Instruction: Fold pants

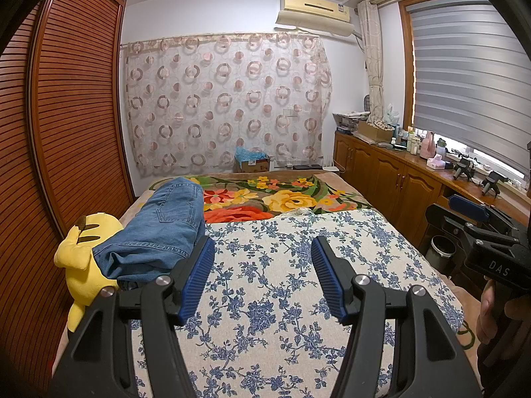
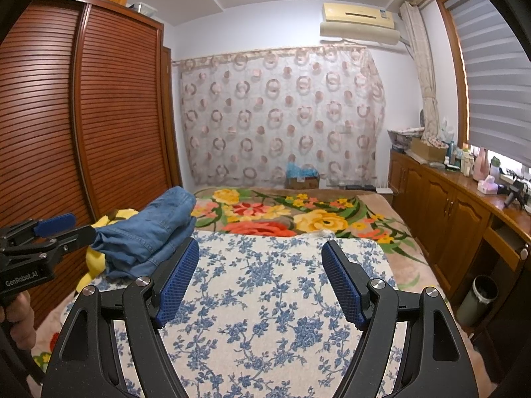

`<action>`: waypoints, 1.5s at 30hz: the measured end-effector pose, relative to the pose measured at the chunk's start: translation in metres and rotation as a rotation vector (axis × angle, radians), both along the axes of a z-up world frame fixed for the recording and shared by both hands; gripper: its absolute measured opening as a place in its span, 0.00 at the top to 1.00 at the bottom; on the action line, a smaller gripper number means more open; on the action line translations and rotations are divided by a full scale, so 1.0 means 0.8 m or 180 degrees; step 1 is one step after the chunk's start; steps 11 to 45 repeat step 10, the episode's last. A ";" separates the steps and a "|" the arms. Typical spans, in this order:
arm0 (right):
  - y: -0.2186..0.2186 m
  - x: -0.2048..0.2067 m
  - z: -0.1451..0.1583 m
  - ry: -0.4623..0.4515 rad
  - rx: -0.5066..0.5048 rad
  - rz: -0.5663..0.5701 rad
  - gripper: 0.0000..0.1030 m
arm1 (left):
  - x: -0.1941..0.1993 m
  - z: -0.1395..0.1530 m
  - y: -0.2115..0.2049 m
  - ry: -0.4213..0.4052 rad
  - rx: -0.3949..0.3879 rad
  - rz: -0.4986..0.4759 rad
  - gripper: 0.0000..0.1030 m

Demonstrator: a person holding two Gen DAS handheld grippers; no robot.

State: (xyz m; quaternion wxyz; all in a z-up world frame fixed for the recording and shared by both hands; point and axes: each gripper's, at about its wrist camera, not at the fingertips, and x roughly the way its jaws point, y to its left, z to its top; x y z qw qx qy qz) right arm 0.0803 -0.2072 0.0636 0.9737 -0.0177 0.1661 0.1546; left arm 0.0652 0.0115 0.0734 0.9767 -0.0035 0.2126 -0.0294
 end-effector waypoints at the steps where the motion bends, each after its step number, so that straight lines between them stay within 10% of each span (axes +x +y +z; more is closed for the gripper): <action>1: 0.000 0.000 0.000 0.0002 -0.0001 -0.0001 0.24 | 0.000 0.000 0.000 0.0001 0.0001 0.0002 0.42; 45: 0.000 0.000 0.000 0.0002 -0.0001 0.0001 0.24 | 0.000 0.000 0.000 0.0000 0.0000 0.0002 0.42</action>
